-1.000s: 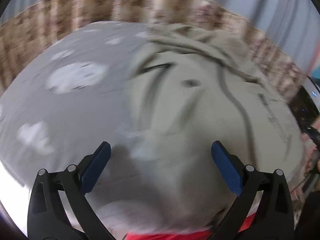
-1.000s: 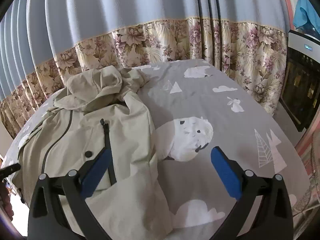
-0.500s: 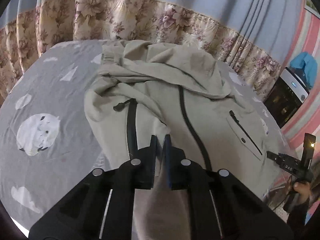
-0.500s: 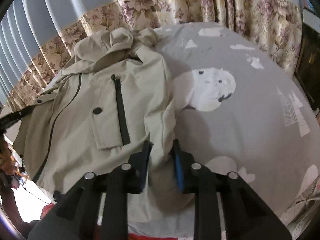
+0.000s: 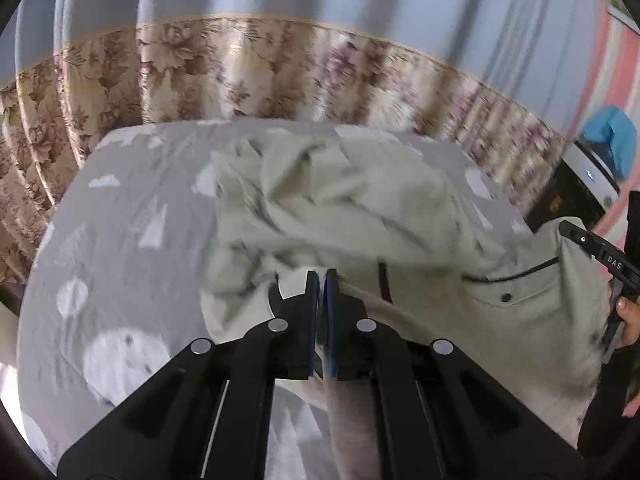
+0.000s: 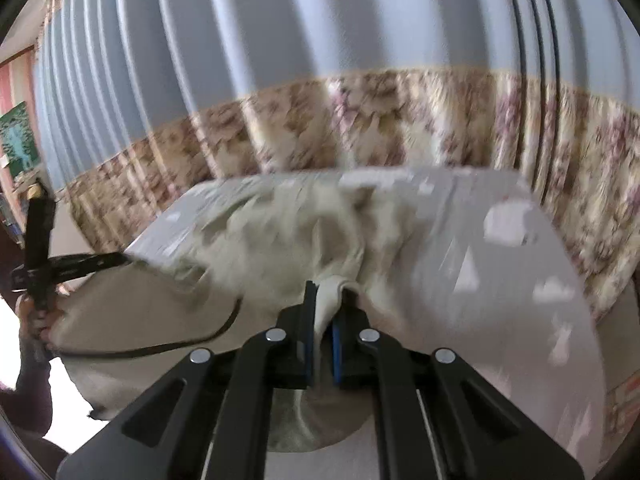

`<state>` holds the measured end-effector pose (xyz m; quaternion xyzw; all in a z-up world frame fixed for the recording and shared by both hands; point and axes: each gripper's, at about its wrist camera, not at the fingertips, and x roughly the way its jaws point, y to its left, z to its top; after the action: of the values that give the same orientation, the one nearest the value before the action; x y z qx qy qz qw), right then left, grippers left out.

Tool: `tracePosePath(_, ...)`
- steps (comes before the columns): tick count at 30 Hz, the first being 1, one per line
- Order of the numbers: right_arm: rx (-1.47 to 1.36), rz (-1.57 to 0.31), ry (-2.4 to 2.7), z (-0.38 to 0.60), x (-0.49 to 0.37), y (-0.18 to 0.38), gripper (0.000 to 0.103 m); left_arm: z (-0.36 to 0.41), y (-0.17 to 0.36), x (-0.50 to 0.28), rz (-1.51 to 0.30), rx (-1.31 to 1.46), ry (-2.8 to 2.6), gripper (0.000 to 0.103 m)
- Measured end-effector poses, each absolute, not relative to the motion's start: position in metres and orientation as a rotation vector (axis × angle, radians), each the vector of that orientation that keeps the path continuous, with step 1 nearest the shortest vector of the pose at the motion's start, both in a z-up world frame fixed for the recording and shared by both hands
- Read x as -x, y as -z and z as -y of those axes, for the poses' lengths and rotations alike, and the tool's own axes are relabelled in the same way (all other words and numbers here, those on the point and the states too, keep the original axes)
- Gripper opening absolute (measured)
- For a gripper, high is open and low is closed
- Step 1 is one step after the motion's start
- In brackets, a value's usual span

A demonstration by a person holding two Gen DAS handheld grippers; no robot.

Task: Fold large clothes

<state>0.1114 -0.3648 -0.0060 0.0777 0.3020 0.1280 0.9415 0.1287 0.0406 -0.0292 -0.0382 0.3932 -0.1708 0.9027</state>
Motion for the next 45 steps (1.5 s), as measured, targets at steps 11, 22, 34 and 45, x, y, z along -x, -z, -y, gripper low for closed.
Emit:
tracePosePath(11,-0.158,-0.889,-0.124,0.366,-0.322,0.045,0.006,-0.061,0.047,-0.299,-0.888,0.012,0.088,0.0)
tracePosePath(22,-0.251,-1.154,-0.07,0.37,-0.385,0.115,0.006,-0.094,0.064,-0.227,-0.836,-0.132,-0.005,0.084)
tracePosePath(34,-0.374,-0.906,-0.152,0.402,-0.317,0.06,0.044,-0.004,0.087,-0.168,-0.771,-0.266,0.113,0.096)
tracePosePath(45,-0.332,-0.804,-0.201,0.429,-0.246,0.071,0.07,-0.022,0.104,-0.269,-0.91,-0.129,0.316,0.013)
